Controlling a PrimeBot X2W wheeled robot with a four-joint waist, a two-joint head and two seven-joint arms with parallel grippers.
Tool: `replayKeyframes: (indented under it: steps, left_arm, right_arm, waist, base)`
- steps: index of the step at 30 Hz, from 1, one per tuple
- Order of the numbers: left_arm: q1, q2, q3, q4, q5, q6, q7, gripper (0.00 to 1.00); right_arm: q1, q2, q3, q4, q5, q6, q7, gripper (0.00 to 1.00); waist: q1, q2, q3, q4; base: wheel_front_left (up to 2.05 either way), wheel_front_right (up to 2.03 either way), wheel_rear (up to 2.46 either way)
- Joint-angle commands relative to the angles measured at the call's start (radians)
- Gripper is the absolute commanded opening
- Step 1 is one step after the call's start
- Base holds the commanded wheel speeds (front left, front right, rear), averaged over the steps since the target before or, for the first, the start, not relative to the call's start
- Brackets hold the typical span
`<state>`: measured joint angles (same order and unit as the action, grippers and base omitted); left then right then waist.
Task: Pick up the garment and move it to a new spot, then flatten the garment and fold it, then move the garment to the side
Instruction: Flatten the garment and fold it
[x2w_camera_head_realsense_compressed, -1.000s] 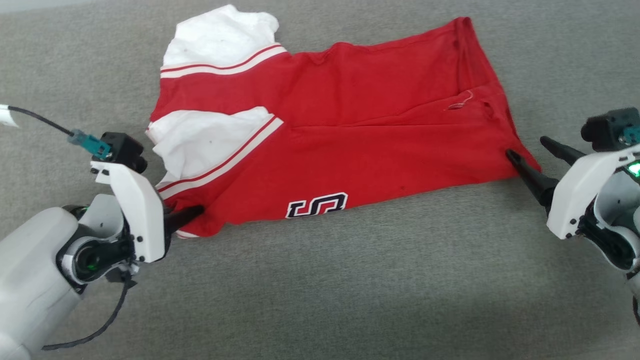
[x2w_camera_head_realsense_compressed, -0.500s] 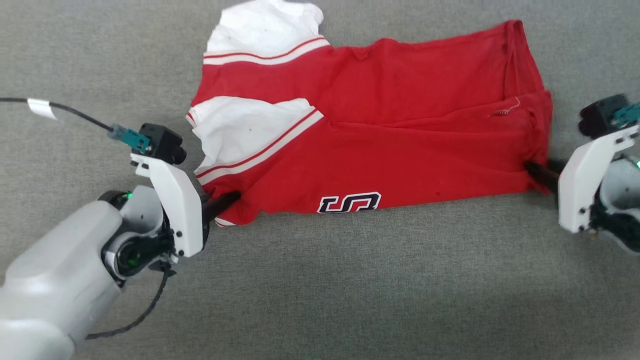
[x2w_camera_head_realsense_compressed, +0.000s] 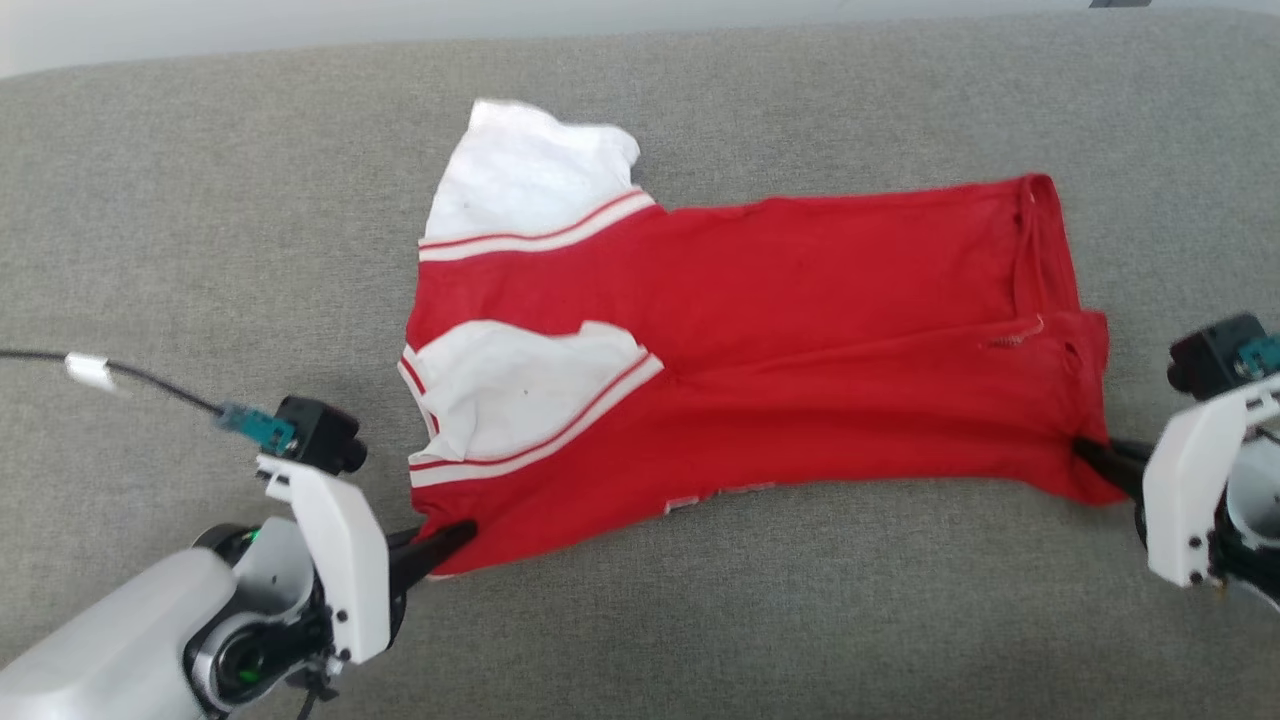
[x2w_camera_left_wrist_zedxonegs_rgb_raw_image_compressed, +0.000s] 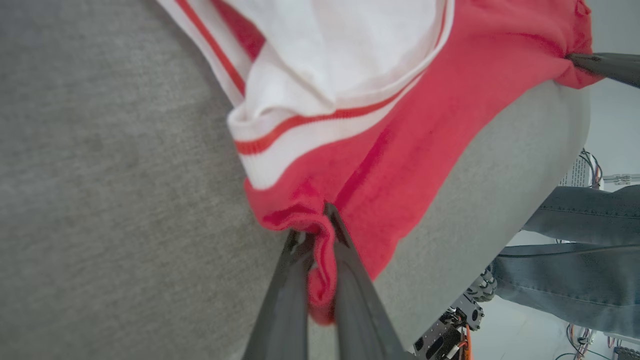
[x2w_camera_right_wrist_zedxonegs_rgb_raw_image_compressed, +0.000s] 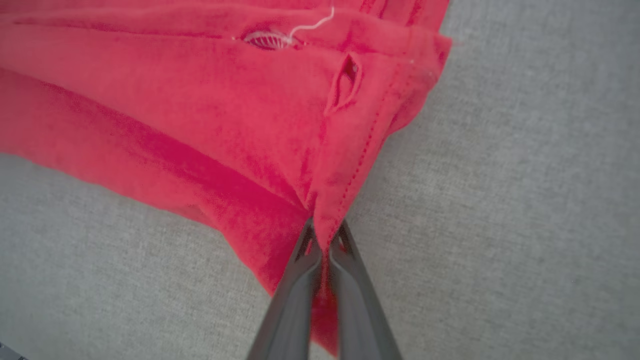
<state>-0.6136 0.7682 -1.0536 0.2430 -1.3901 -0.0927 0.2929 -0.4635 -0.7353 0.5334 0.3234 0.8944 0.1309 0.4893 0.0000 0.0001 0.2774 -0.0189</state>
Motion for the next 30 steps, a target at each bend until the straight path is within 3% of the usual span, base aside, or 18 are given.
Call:
replayKeyframes:
  steps: [1, 3, 4, 5, 6, 7, 8, 11, 18, 19, 25, 30]
  left_arm:
    - [0.017, 0.017, 0.004, -0.02, -0.005, 0.014, -0.015, 0.0]
    - [0.04, 0.032, 0.002, -0.053, -0.002, 0.03, -0.025, 0.0]
    - [0.045, 0.039, 0.007, -0.064, 0.0, 0.039, -0.036, 0.0]
    - [0.049, 0.043, 0.012, -0.073, 0.0, 0.046, -0.042, 0.0]
    - [0.053, 0.044, 0.013, -0.083, -0.002, 0.05, -0.048, 0.32]
    - [0.055, 0.046, 0.017, -0.093, 0.001, 0.052, -0.059, 0.59]
    - [0.057, 0.048, 0.025, -0.1, 0.005, 0.057, -0.075, 1.0]
    - [0.071, 0.061, 0.042, -0.12, 0.012, 0.069, -0.121, 1.0]
    - [0.055, 0.089, 0.142, -0.127, 0.038, 0.107, -0.304, 1.0]
    - [0.055, 0.089, 0.142, -0.127, 0.038, 0.107, -0.304, 1.0]
    - [-0.036, 0.066, 0.233, -0.027, 0.109, 0.135, -0.473, 1.0]
    - [-0.173, 0.032, 0.255, 0.128, 0.16, 0.138, -0.474, 1.0]
  right_arm:
    - [0.024, -0.006, -0.013, -0.015, 0.005, 0.0, 0.003, 0.04]
    - [0.048, -0.013, -0.03, -0.028, 0.001, 0.0, 0.006, 0.12]
    - [0.057, -0.012, -0.042, -0.036, -0.006, 0.0, -0.001, 0.27]
    - [0.061, -0.01, -0.051, -0.046, -0.016, 0.0, -0.016, 0.65]
    - [0.068, -0.002, -0.068, -0.047, -0.02, 0.0, -0.028, 1.0]
    - [0.075, 0.007, -0.084, -0.048, -0.026, 0.0, -0.042, 1.0]
    - [0.081, 0.016, -0.102, -0.051, -0.031, 0.0, -0.058, 1.0]
    - [0.1, 0.038, -0.159, -0.07, -0.069, 0.0, -0.124, 1.0]
    - [0.165, 0.142, -0.308, -0.153, -0.25, 0.0, -0.424, 1.0]
    - [0.165, 0.142, -0.308, -0.153, -0.25, 0.0, -0.424, 1.0]
    - [0.183, 0.319, -0.397, -0.192, -0.33, 0.0, -0.603, 1.0]
    - [0.157, 0.457, -0.441, -0.182, -0.364, 0.0, -0.707, 1.0]
  waist:
    - [0.0, -0.0001, -0.001, 0.001]
    - [0.0, -0.0001, -0.001, 0.003]
    - [0.0, -0.0001, -0.001, 0.004]
    - [0.0, -0.0001, -0.001, 0.004]
    - [0.0, -0.0001, -0.002, 0.004]
    - [0.0, -0.0001, -0.003, 0.003]
    - [0.0, -0.0001, -0.003, 0.003]
    - [0.0, -0.0001, -0.006, -0.004]
    - [0.0, -0.0001, 0.008, -0.048]
    - [0.0, -0.0001, 0.008, -0.048]
    - [0.0, -0.0001, 0.043, -0.13]
    - [0.0, -0.0001, 0.079, -0.208]
  base:
    - [0.0, 0.0, 0.0]
    - [0.0, 0.0, 0.0]
    - [0.0, 0.0, 0.0]
    - [0.0, 0.0, 0.0]
    - [0.0, 0.0, 0.0]
    - [0.0, 0.0, 0.0]
    - [0.0, 0.0, 0.0]
    - [0.0, 0.0, 0.0]
    - [0.0, 0.0, 0.0]
    - [0.0, 0.0, 0.0]
    - [0.0, 0.0, 0.0]
    - [0.0, 0.0, 0.0]
